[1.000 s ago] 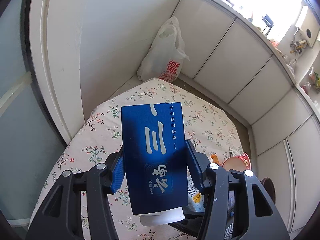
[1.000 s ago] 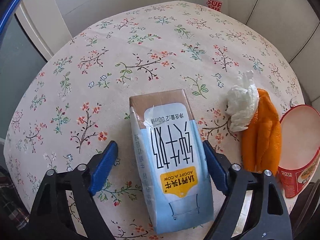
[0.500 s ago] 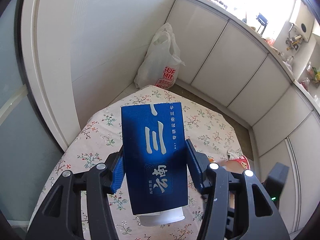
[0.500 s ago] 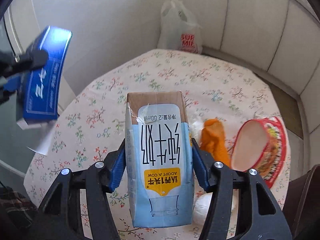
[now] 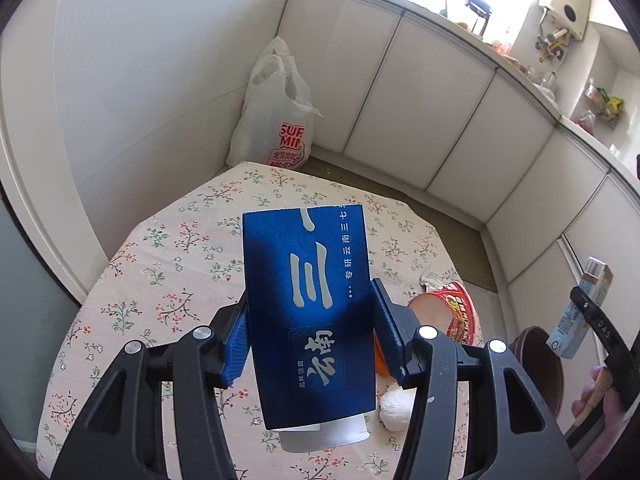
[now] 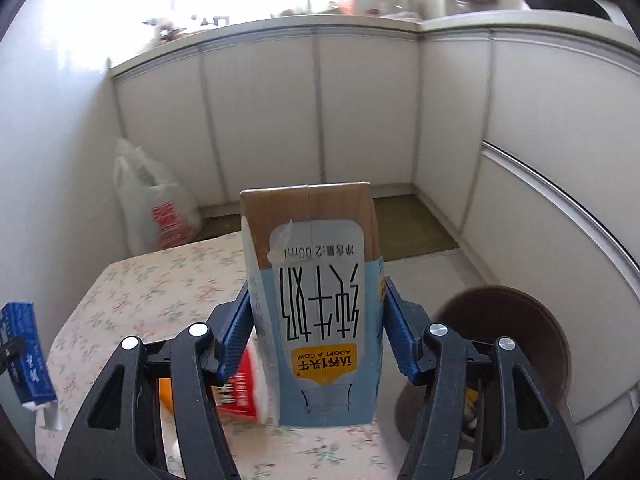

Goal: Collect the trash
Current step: 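Carry both items over the brown bin and open both grippers to drop them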

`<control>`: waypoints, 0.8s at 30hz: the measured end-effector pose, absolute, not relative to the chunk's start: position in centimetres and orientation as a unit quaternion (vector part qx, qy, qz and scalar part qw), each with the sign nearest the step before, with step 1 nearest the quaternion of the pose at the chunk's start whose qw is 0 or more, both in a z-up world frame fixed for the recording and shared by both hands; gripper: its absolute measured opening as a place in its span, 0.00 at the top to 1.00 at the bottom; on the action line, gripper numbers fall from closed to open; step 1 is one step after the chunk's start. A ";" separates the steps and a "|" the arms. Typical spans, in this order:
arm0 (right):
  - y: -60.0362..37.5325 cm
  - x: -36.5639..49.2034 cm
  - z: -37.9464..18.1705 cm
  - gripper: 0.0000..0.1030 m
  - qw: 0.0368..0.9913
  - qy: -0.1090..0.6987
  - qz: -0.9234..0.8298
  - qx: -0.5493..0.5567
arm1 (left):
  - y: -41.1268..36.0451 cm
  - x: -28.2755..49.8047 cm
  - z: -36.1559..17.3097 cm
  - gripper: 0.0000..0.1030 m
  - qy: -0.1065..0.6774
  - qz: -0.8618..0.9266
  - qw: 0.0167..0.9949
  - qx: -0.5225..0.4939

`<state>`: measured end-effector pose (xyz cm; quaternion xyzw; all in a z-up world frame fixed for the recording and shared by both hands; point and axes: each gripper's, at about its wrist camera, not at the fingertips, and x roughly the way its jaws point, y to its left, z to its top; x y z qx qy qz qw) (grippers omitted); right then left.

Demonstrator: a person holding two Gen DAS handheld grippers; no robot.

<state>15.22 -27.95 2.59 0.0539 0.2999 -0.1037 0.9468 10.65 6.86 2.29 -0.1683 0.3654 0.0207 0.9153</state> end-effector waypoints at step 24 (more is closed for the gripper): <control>-48.7 5.1 3.1 0.07 0.875 0.289 -0.372 0.111 | -20.0 13.7 3.1 0.48 0.364 -0.216 0.902 -0.083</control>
